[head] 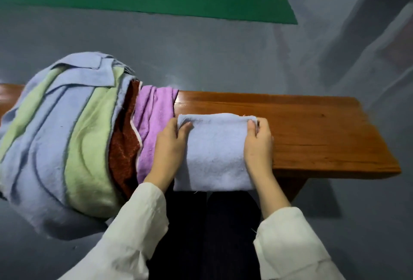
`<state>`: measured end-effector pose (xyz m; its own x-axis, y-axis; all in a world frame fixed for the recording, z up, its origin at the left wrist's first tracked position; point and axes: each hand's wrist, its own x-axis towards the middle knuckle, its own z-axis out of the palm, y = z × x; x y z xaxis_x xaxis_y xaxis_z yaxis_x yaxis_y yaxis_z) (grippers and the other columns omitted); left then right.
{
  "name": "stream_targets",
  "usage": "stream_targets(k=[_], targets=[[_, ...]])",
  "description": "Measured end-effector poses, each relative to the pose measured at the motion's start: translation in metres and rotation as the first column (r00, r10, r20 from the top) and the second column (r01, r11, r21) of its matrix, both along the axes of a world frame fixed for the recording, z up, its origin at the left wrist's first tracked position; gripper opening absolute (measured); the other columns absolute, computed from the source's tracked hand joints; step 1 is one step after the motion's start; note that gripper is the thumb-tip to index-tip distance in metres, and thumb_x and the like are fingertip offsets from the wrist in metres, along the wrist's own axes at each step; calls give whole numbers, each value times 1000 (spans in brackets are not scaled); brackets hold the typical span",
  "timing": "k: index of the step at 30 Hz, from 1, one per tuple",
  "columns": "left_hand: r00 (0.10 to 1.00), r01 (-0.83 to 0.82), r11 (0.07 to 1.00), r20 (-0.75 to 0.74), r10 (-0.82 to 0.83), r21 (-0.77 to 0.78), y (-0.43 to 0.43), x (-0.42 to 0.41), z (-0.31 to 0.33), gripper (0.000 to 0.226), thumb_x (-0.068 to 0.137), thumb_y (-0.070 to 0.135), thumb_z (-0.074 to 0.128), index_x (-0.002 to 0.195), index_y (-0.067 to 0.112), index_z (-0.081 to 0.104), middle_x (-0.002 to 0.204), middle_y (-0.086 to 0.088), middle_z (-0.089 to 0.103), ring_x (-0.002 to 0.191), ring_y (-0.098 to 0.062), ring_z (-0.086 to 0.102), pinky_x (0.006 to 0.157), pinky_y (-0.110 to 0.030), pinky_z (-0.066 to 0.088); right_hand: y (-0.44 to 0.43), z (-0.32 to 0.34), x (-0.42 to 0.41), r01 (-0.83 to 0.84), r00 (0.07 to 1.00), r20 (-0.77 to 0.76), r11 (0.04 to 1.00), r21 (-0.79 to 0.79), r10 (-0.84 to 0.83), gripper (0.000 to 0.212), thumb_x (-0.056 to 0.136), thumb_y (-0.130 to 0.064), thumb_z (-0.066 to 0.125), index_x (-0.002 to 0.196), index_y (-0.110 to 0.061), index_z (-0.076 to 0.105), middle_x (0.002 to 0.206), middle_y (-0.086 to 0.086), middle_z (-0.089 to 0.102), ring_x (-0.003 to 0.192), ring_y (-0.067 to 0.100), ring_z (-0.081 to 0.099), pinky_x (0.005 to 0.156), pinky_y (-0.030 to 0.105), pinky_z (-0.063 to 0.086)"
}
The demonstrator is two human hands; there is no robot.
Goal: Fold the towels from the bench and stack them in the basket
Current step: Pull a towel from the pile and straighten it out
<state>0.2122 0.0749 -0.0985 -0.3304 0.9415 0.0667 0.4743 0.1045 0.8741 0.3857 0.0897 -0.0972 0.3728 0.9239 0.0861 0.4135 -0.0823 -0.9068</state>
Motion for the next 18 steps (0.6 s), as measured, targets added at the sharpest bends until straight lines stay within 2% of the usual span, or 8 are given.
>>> stream_targets(k=[2,4,7,10,13,15,18], targets=[[1000,-27,1000,-1,27,-1,15,0,1,30,93,26,59,71,22,39,59,14,42,55,1,41,57,-25,25,17,-4,0,-2,998,56,1000,-4,2,19,100,-24,42,97,-10,54,79,1,56,76,24,52,68,41,42],[999,-29,999,-13,29,-25,28,0,-1,23,93,27,58,79,22,42,63,14,47,60,-1,42,58,-26,24,31,-11,-1,-6,994,112,999,-42,11,21,101,-26,40,98,-10,53,84,9,60,79,29,54,69,43,44],[993,-24,998,-117,16,-66,39,-1,-16,20,96,30,54,86,16,44,80,-10,62,76,-30,53,59,-30,20,41,-24,-2,-14,971,234,991,-131,44,24,102,-30,37,104,-10,52,94,13,65,80,30,57,65,39,43],[983,-40,997,-181,26,-71,42,-2,-27,23,96,32,52,86,13,42,83,-21,63,79,-38,55,60,-34,20,42,-28,-4,2,936,347,988,-158,54,27,103,-31,34,111,-12,51,99,10,66,79,25,55,60,29,33],[977,-38,995,-214,18,-89,45,-2,-29,25,97,33,50,86,13,40,84,-24,62,80,-41,55,61,-37,24,44,-27,-6,12,915,398,983,-183,63,29,103,-32,32,116,-12,50,107,10,66,91,31,60,66,31,34],[972,-46,994,-232,22,-97,46,-2,-29,26,97,33,50,86,13,39,85,-26,62,81,-42,55,61,-37,23,46,-25,-7,-14,900,417,966,-257,124,33,103,-33,32,122,-11,49,118,10,61,101,32,58,70,33,34],[965,-31,992,-261,-3,-126,47,0,-27,24,97,33,50,89,12,42,91,-27,62,86,-43,55,61,-36,20,43,-15,-3,-55,868,439,925,-376,230,51,98,-42,44,135,-7,42,134,13,45,121,31,44,91,37,37]])
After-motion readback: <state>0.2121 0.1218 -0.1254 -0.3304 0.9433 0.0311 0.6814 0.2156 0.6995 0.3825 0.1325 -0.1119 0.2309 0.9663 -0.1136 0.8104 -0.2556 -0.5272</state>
